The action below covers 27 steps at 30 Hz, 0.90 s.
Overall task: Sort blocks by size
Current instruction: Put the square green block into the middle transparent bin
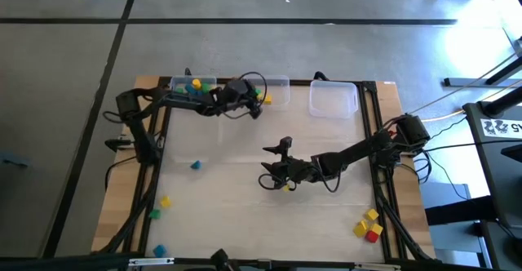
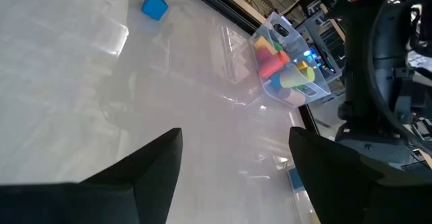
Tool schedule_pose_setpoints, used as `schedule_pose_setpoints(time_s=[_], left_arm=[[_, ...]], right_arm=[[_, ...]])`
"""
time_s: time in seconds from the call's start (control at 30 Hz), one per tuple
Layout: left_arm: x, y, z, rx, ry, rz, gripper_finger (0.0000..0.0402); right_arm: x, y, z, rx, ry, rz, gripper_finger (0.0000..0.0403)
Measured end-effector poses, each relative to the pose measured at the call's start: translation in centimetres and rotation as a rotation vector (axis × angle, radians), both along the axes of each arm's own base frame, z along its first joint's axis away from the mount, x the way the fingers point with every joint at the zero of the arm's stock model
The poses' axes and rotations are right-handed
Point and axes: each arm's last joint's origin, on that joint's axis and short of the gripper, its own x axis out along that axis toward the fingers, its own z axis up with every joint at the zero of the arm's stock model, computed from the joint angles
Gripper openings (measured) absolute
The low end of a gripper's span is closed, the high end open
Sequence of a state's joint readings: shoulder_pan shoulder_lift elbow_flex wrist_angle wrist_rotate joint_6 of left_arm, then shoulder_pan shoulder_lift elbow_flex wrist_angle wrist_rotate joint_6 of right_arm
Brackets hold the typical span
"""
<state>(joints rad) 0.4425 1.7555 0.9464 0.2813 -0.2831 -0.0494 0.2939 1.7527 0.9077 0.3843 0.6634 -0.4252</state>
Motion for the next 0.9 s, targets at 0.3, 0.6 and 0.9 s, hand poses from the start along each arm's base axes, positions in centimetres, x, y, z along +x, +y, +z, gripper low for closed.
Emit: schedule_pose_setpoints(time_s=[0.3, 0.6, 0.9], left_arm=[[0.0, 1.6, 0.2, -0.002, -0.014, 0.04, 0.0141], [0.0, 1.5, 0.1, -0.034, -0.033, 0.021, 0.0141], [-0.5, 2.5, 0.1, -0.074, -0.059, 0.011, 0.0213]], right_arm=[[0.0, 0.0, 0.0, -0.004, 0.0, -0.007, 0.0278], [0.0, 0.0, 0.0, -0.004, 0.0, -0.008, 0.0278], [0.0, 0.0, 0.0, -0.004, 0.0, -0.008, 0.0278]])
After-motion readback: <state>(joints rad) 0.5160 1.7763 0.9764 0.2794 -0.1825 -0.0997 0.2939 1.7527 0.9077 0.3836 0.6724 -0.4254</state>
